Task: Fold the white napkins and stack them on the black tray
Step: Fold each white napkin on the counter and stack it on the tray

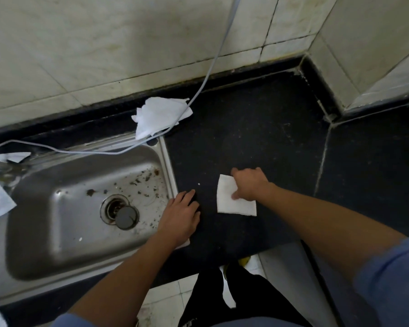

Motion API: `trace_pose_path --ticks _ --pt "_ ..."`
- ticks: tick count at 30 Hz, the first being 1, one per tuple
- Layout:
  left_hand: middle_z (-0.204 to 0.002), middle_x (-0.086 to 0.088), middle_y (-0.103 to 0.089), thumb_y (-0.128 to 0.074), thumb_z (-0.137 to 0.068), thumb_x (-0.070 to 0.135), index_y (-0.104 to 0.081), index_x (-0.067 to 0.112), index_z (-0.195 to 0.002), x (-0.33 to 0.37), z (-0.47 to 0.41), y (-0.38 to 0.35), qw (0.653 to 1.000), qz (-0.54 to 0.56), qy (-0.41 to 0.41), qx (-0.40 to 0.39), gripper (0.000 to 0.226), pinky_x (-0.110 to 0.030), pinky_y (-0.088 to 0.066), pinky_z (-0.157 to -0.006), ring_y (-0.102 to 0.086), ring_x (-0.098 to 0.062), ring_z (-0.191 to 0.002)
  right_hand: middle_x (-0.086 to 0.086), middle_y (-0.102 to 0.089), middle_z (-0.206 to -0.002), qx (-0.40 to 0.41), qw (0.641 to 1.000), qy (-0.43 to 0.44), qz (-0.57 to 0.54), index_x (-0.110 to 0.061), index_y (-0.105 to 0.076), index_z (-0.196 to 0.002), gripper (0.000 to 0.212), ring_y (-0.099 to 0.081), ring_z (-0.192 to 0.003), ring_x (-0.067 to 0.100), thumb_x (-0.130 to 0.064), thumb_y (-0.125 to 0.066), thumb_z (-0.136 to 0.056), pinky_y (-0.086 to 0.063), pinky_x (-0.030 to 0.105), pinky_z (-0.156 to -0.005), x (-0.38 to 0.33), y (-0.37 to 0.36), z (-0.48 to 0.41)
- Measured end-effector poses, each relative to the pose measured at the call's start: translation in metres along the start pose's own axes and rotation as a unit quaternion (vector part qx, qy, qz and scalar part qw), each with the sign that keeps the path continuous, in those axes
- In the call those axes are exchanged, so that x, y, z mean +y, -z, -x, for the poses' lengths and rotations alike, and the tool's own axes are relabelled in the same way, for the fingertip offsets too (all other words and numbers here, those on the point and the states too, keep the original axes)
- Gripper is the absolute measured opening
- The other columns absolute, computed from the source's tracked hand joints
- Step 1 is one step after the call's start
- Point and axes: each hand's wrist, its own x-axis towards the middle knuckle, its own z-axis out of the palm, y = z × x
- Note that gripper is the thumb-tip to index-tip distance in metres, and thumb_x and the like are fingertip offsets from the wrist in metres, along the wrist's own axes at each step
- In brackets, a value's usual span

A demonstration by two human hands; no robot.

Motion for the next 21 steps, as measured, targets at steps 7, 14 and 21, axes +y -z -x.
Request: trace_pose_path --ticks 7,14,21 --pt "-0.136 -0.003 -0.051 -0.050 -0.093 0.029 -0.064 0.016 -0.115 -0.027 -0.008 0.021 0.999 -0.015 -0.015 0.025 0.029 -0.037 -0.037 -0.100 -0.045 -0.024 -0.122 -0.001 -0.060 -0.094 0.044 0.979 -0.013 -0.199 -0.025 -0.055 -0.088 0.014 -0.059 -0.089 0.023 -0.024 -0.066 -0.080 -0.041 0.031 -0.066 0.005 -0.004 0.026" --pt "-0.109 -0.005 -0.061 -0.052 -0.091 0.026 -0.064 0.015 -0.108 0.016 -0.066 0.071 0.991 -0.060 -0.113 0.037 0.024 -0.039 -0.046 -0.084 -0.056 -0.027 -0.102 -0.006 -0.057 -0.073 0.222 0.940 -0.056 -0.255 -0.025 -0.049 -0.079 0.034 -0.055 -0.071 0.019 -0.057 -0.059 -0.084 -0.040 0.033 -0.060 0.044 0.002 0.124" --pt "-0.109 0.000 -0.061 -0.048 -0.095 0.028 -0.061 0.020 -0.112 0.144 -0.081 0.106 0.953 -0.091 -0.284 0.052 0.023 -0.034 -0.046 -0.084 -0.056 -0.019 -0.099 -0.006 -0.062 -0.081 0.323 0.898 -0.193 -0.228 -0.025 -0.052 -0.090 0.034 -0.058 -0.077 0.021 -0.059 -0.047 -0.092 -0.039 0.034 -0.061 0.098 -0.032 0.260"
